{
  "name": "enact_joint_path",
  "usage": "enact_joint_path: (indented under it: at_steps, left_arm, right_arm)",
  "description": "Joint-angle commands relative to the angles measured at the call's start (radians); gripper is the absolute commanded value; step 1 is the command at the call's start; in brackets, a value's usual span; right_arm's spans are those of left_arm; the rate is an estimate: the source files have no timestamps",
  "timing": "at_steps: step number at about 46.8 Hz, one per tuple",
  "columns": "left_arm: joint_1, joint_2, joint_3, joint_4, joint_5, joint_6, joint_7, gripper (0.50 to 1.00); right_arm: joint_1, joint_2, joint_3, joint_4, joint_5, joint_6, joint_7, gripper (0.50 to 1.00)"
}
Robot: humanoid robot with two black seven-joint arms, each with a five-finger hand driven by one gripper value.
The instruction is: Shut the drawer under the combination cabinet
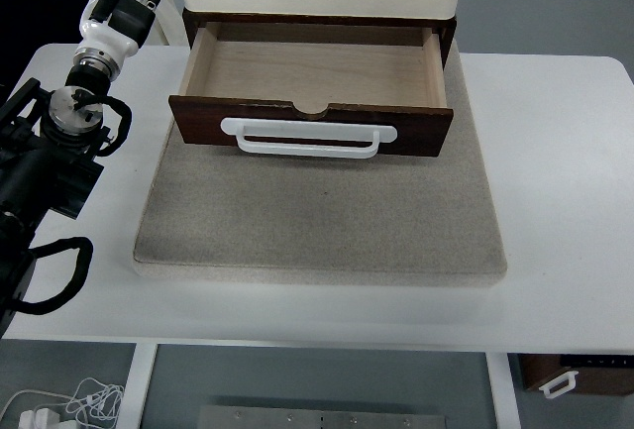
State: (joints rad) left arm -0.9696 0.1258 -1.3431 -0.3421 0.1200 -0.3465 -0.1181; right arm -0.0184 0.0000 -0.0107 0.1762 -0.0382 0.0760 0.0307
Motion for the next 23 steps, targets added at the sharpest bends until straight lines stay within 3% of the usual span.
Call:
enact_joint_path:
  at_steps: [1, 23]
  left_arm:
    - [0.000, 0.000, -0.001, 0.002, 0.000, 0.001, 0.000, 1.000]
    - [0.000, 0.002, -0.001, 0.020, -0.002, 0.000, 0.002, 1.000]
  right_arm:
    - [0.000, 0.000, 0.000, 0.000, 0.000, -0.001, 0.000, 0.952]
    - [0.000, 0.000, 0.000, -0.001, 0.001, -0.001, 0.000, 0.952]
